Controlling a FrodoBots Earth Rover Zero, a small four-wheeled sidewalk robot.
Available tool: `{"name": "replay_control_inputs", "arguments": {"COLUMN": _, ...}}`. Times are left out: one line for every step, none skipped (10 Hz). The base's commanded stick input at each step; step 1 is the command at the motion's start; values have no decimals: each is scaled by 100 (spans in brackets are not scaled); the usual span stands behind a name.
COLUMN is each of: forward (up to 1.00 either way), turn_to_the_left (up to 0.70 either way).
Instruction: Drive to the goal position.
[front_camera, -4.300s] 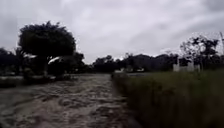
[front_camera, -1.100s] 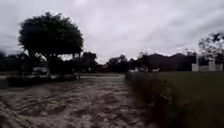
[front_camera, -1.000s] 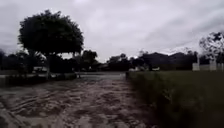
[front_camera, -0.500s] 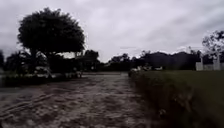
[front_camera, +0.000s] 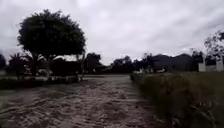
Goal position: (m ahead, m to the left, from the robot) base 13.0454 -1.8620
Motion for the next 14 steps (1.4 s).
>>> {"name": "replay_control_inputs", "arguments": {"forward": 50, "turn_to_the_left": 0}}
{"name": "replay_control_inputs", "arguments": {"forward": 50, "turn_to_the_left": 0}}
{"name": "replay_control_inputs", "arguments": {"forward": 50, "turn_to_the_left": 0}}
{"name": "replay_control_inputs", "arguments": {"forward": 50, "turn_to_the_left": 0}}
{"name": "replay_control_inputs", "arguments": {"forward": 50, "turn_to_the_left": 0}}
{"name": "replay_control_inputs", "arguments": {"forward": 50, "turn_to_the_left": 0}}
{"name": "replay_control_inputs", "arguments": {"forward": 50, "turn_to_the_left": 0}}
{"name": "replay_control_inputs", "arguments": {"forward": 50, "turn_to_the_left": 0}}
{"name": "replay_control_inputs", "arguments": {"forward": 50, "turn_to_the_left": 0}}
{"name": "replay_control_inputs", "arguments": {"forward": 50, "turn_to_the_left": 0}}
{"name": "replay_control_inputs", "arguments": {"forward": 50, "turn_to_the_left": 0}}
{"name": "replay_control_inputs", "arguments": {"forward": 50, "turn_to_the_left": 0}}
{"name": "replay_control_inputs", "arguments": {"forward": 50, "turn_to_the_left": 0}}
{"name": "replay_control_inputs", "arguments": {"forward": 50, "turn_to_the_left": 0}}
